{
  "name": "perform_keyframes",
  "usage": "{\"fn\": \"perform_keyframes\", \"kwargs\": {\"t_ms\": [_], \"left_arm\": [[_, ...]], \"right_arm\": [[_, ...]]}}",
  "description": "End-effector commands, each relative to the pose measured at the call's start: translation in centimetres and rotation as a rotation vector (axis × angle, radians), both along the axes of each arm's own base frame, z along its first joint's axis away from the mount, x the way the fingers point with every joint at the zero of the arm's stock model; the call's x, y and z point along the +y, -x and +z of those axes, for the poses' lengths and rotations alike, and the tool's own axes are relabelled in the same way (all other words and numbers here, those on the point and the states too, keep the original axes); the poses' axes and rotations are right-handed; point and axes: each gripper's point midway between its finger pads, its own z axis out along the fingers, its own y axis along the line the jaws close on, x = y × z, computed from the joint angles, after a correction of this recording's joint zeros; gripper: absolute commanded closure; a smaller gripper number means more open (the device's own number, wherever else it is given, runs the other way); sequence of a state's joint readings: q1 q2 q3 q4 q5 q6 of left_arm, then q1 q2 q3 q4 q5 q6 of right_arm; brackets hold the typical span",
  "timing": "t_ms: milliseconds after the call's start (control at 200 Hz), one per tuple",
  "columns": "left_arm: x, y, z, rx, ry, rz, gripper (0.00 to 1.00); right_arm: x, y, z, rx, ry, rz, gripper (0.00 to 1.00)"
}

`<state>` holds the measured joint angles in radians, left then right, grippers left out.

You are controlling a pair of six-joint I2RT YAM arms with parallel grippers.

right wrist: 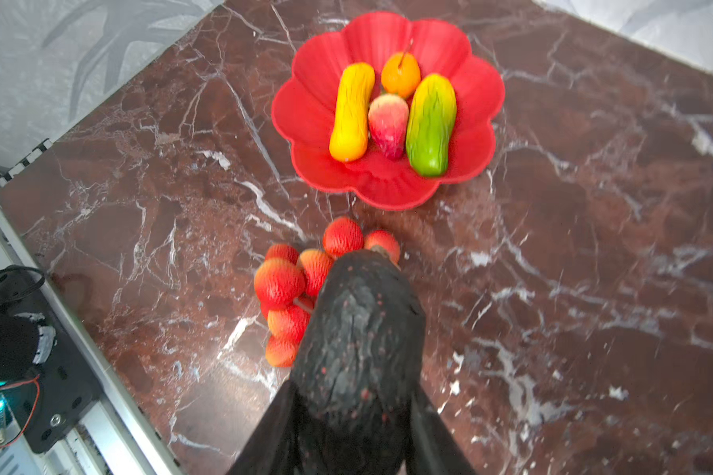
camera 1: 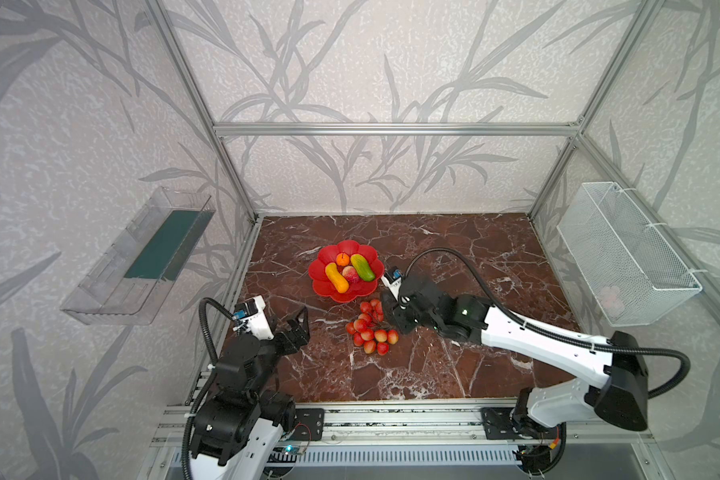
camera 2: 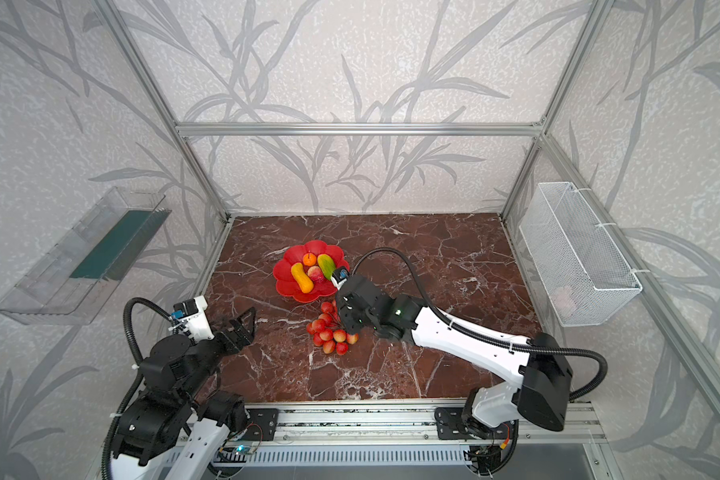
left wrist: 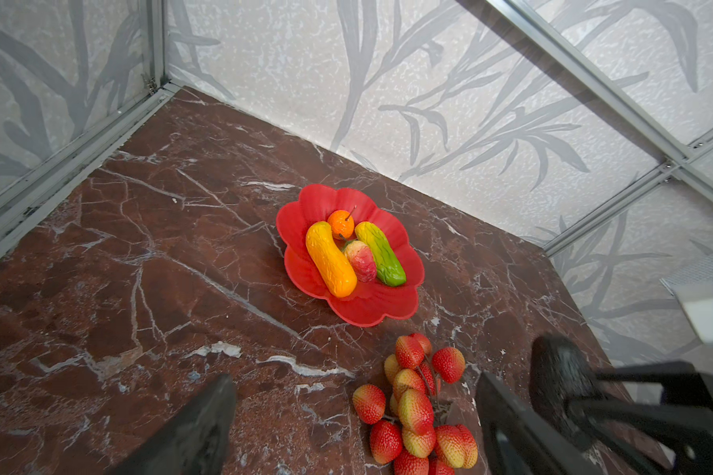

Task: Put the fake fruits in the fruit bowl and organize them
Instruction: 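Carry the avocado with the right gripper into the bowl and release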

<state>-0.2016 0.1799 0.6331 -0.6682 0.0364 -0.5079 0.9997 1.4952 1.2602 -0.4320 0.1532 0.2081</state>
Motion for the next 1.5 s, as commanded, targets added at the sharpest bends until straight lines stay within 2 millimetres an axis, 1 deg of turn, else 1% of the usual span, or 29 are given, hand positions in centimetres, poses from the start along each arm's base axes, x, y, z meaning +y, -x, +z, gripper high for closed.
{"fn": "perform_keyframes", "kwargs": {"t_ms": [0,50,70,75,85,200,310,505,630,720,835,895,910,930,1000,1070,1140,1245,1270,1320,1375,1420,1425,1440,1450,1460,1470,1480,1495], "left_arm": [[-1.0,0.1,0.5,-0.034,0.024,-0.060,0.09],[-1.4,0.2,0.6,-0.037,0.025,-0.080,0.09],[-1.4,0.3,0.7,-0.040,0.025,-0.085,0.09],[-1.4,0.3,0.7,-0.039,0.025,-0.085,0.09],[-1.5,0.3,0.7,-0.039,0.025,-0.086,0.09],[-1.6,0.5,0.9,-0.056,0.031,-0.096,0.09],[-1.6,0.6,1.0,-0.064,0.034,-0.096,0.09],[-1.5,0.5,1.0,-0.065,0.037,-0.091,0.09],[-1.5,0.5,0.9,-0.065,0.039,-0.090,0.09],[-1.5,0.4,1.0,-0.066,0.040,-0.088,0.09],[-1.5,0.5,1.0,-0.068,0.041,-0.086,0.09],[-1.5,0.5,1.0,-0.068,0.041,-0.086,0.09],[-1.5,0.5,0.9,-0.067,0.040,-0.085,0.09],[-1.4,0.5,1.0,-0.068,0.040,-0.085,0.09],[-1.4,0.5,0.9,-0.068,0.039,-0.085,0.09],[-1.4,0.5,1.0,-0.069,0.041,-0.083,0.09],[-1.4,0.4,0.9,-0.068,0.041,-0.081,0.09],[-1.3,0.4,0.9,-0.070,0.041,-0.078,0.09],[-1.4,0.4,0.9,-0.069,0.040,-0.079,0.09],[-1.3,0.4,0.9,-0.068,0.040,-0.077,0.09],[-1.3,0.4,0.9,-0.069,0.040,-0.077,0.09],[-1.3,0.4,0.9,-0.069,0.040,-0.077,0.09],[-1.3,0.4,0.9,-0.069,0.040,-0.076,0.09],[-1.3,0.4,0.9,-0.069,0.040,-0.076,0.09],[-1.3,0.4,0.9,-0.069,0.041,-0.075,0.09],[-1.3,0.4,0.9,-0.070,0.040,-0.074,0.09],[-1.3,0.4,0.9,-0.070,0.041,-0.074,0.09],[-1.3,0.4,0.9,-0.069,0.041,-0.075,0.09],[-1.3,0.4,0.9,-0.070,0.042,-0.076,0.09]], "right_arm": [[2.1,-2.0,-0.3,-0.054,0.084,0.126,0.68],[3.5,-3.1,-0.5,-0.058,0.091,0.160,0.68],[3.7,-3.3,-0.7,-0.059,0.098,0.168,0.68],[3.9,-3.5,-0.2,-0.068,0.089,0.169,0.68],[4.3,-3.8,-1.4,-0.055,0.113,0.178,0.68],[6.8,-5.7,-2.6,-0.087,0.170,0.239,0.68],[8.6,-7.6,-3.9,-0.107,0.207,0.266,0.68],[11.8,-9.9,-6.2,-0.142,0.241,0.323,0.69],[13.3,-10.9,-7.4,-0.151,0.259,0.352,0.68],[14.2,-11.5,-8.8,-0.145,0.279,0.368,0.67],[14.8,-12.0,-10.4,-0.120,0.307,0.376,0.61],[15.0,-11.9,-11.0,-0.103,0.312,0.384,0.56],[15.1,-11.9,-11.2,-0.100,0.312,0.385,0.54],[15.1,-12.0,-11.2,-0.099,0.313,0.385,0.52],[15.2,-11.8,-11.3,-0.089,0.309,0.384,0.41],[15.1,-11.8,-10.6,-0.086,0.297,0.374,0.31],[14.9,-11.7,-9.5,-0.084,0.284,0.359,0.27],[14.0,-11.1,-6.7,-0.073,0.236,0.337,0.24],[13.6,-10.9,-6.4,-0.068,0.232,0.331,0.24],[12.6,-10.5,-5.0,-0.068,0.208,0.318,0.24],[11.0,-9.8,-4.0,-0.063,0.181,0.297,0.24],[9.3,-9.2,-3.3,-0.054,0.150,0.276,0.24],[9.0,-9.1,-3.5,-0.050,0.150,0.274,0.24],[8.2,-8.8,-3.1,-0.047,0.132,0.260,0.24],[8.0,-8.7,-2.9,-0.048,0.126,0.257,0.24],[7.5,-8.6,-3.0,-0.042,0.121,0.250,0.24],[7.1,-8.5,-2.7,-0.044,0.108,0.243,0.25],[6.4,-8.3,-2.8,-0.039,0.100,0.228,0.25],[5.9,-8.1,-2.7,-0.038,0.092,0.219,0.25]]}}
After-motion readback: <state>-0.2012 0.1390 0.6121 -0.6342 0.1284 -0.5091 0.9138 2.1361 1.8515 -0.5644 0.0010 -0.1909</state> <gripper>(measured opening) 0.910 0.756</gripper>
